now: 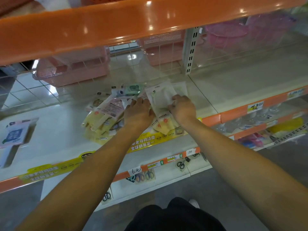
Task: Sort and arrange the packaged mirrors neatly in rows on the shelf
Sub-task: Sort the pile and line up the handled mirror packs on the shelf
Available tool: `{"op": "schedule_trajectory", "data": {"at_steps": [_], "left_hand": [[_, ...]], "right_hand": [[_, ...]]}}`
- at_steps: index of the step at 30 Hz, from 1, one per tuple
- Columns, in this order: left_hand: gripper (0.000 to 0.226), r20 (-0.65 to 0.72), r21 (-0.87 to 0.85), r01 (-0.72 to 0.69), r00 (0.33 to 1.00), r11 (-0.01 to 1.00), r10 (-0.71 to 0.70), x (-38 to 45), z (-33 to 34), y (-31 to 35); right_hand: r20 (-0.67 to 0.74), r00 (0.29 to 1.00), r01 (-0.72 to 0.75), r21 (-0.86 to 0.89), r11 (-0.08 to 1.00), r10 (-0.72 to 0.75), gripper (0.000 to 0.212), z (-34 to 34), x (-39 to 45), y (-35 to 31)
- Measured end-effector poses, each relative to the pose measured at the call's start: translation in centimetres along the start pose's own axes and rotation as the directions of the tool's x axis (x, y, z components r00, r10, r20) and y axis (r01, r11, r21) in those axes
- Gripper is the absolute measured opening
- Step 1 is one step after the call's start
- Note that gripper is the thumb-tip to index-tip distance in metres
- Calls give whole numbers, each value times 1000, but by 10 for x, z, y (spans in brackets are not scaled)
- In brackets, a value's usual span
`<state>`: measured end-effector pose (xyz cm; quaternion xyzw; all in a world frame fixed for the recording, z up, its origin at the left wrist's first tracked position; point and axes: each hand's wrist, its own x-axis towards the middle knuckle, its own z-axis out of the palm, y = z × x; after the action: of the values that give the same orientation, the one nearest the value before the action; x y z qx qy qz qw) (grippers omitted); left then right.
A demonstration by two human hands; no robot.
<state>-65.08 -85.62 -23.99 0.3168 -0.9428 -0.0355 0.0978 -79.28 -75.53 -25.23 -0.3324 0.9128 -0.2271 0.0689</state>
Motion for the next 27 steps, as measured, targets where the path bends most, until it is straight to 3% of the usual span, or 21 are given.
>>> {"op": "schedule_trajectory", "data": {"at_steps": [4,8,13,19,21,23,27], "left_hand": [[35,-13,32,32,999,999,-31,7,3,17],[33,-46,27,61,997,998,-59,17,8,47],[36,-33,22,23,999,1000,-22,33,18,95],[35,-8,30,22,1000,999,-22,45,31,135],[34,-18,34,32,999,999,-31,47,34,142],[34,-22,43,42,999,998,-41,47,35,146],[33,-28,49,63,998,997,-61,44,35,144]], "right_hand": [[14,997,72,-19,997,-71,38,-18,15,16],[-134,984,126,48,991,-119,34,-42,24,45],[-272,959,119,149,982,-75,31,-70,42,107],[-245,969,70,163,984,-28,32,-87,64,179],[-150,989,11,104,994,5,33,-86,70,194],[-78,996,-43,-87,995,36,33,-83,73,203],[-75,997,-30,-275,961,9,34,-81,76,204]]}}
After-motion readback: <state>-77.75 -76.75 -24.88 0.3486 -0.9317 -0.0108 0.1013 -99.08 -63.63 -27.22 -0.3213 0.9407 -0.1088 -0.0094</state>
